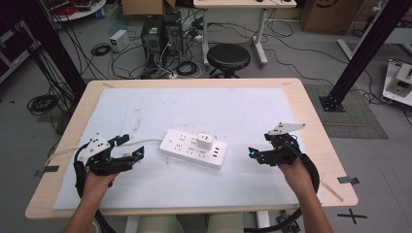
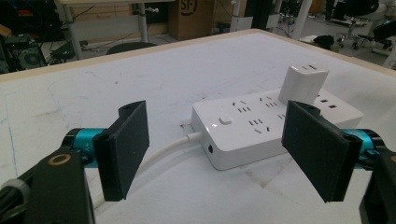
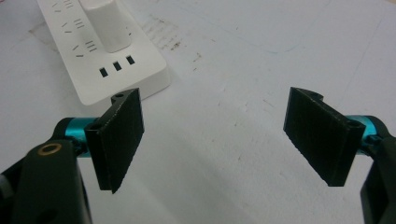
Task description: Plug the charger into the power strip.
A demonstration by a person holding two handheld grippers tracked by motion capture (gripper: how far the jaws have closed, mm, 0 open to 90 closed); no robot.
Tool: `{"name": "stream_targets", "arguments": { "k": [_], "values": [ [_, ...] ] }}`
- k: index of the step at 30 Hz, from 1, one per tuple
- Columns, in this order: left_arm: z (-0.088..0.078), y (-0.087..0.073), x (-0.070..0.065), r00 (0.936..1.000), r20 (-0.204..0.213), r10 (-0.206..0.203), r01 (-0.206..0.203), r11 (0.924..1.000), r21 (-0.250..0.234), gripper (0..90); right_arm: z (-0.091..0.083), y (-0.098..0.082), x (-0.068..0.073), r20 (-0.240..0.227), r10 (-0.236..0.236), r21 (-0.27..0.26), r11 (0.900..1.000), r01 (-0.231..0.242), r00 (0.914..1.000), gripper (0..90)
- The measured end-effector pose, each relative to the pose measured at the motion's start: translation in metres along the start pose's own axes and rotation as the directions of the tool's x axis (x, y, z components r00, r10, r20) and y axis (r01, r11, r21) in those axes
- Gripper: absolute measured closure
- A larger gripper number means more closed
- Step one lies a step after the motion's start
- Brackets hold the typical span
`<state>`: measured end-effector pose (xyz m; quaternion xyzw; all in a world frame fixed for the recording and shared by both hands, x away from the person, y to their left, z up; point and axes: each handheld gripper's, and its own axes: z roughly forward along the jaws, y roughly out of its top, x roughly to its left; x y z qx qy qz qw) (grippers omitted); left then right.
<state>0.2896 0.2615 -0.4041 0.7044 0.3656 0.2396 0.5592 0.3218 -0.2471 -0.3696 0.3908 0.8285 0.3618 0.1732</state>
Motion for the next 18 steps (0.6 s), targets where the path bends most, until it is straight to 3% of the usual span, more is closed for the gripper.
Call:
{"name": "stream_targets", "arguments": {
  "k": [18],
  "values": [
    [-0.002,0.0,0.002,1.0,-0.006,-0.001,0.001,1.0,0.0,23.2,-0.003,-0.011,-0.002,0.012,0.028,-0.017,0.999,-0.028,0.9995,20.0]
  ]
}}
